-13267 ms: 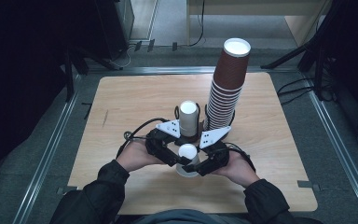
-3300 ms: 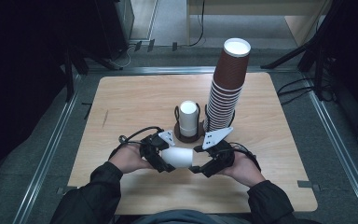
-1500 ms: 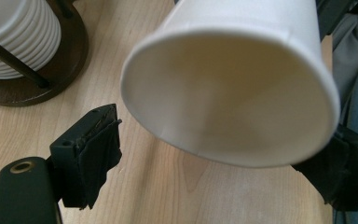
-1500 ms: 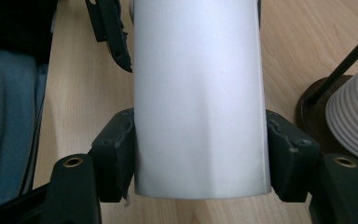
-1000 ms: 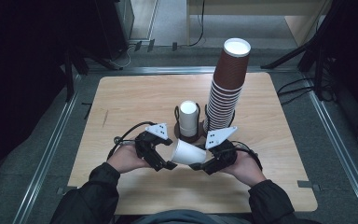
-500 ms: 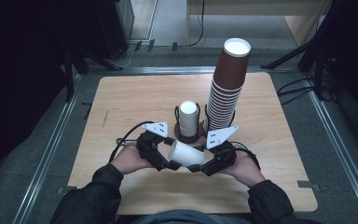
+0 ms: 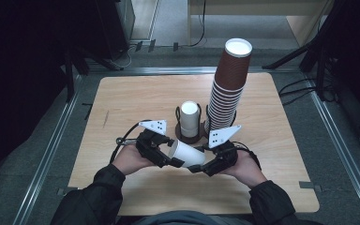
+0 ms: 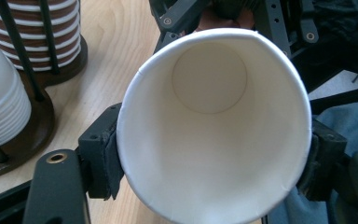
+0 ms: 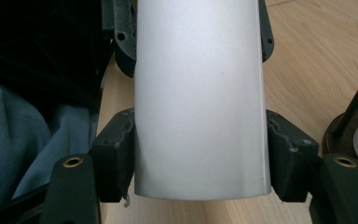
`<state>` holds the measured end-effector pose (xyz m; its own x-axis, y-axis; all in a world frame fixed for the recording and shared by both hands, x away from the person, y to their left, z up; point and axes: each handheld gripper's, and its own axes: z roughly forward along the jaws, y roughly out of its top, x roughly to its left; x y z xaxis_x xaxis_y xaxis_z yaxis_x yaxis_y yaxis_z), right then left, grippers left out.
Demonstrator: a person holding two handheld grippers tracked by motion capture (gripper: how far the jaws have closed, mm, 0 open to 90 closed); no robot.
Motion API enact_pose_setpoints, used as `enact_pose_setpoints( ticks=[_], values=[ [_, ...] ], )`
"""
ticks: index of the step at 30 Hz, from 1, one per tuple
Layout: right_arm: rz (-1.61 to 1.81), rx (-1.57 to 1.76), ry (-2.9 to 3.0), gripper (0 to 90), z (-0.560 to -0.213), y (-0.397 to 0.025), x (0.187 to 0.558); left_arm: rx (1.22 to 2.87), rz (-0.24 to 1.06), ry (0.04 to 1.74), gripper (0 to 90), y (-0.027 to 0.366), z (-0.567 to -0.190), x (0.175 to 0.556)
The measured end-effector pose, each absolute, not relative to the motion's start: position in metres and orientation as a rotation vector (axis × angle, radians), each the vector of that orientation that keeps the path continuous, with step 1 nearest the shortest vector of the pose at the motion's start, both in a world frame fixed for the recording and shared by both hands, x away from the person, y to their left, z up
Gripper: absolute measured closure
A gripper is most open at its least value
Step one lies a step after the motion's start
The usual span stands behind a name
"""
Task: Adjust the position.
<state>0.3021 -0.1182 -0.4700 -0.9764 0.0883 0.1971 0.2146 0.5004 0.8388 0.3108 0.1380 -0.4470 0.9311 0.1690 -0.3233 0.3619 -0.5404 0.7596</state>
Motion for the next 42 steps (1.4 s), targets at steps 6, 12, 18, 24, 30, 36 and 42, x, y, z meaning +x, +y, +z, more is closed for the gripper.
enact_pose_setpoints(
  ticks=[6, 12, 18, 24, 30, 36, 42],
  values=[
    [-1.461, -0.279, -2.583, 30.7, -0.470, -0.118, 0.303, 2.168, -0.264, 0.370, 27.9, 0.138, -0.447, 0.311],
    [-1.402, -0.353, -2.612, 24.4, -0.474, -0.118, 0.306, 2.186, -0.258, 0.384, 28.2, 0.144, -0.446, 0.313],
    [-1.355, -0.389, -2.659, 24.2, -0.477, -0.119, 0.308, 2.214, -0.235, 0.396, 28.2, 0.147, -0.447, 0.314],
    [-1.290, -0.379, -2.711, 24.3, -0.481, -0.116, 0.307, 2.247, -0.205, 0.410, 28.9, 0.148, -0.447, 0.314],
    [-1.255, -0.380, -2.739, 24.3, -0.483, -0.115, 0.307, 2.293, -0.190, 0.409, 29.5, 0.146, -0.447, 0.314],
    [-1.229, -0.371, -2.775, 24.3, -0.486, -0.114, 0.307, 2.370, -0.144, 0.402, 29.5, 0.142, -0.449, 0.315],
    [-1.189, -0.366, -2.795, 24.6, -0.489, -0.111, 0.306, 2.471, -0.132, 0.418, 29.4, 0.136, -0.457, 0.316]
  ],
)
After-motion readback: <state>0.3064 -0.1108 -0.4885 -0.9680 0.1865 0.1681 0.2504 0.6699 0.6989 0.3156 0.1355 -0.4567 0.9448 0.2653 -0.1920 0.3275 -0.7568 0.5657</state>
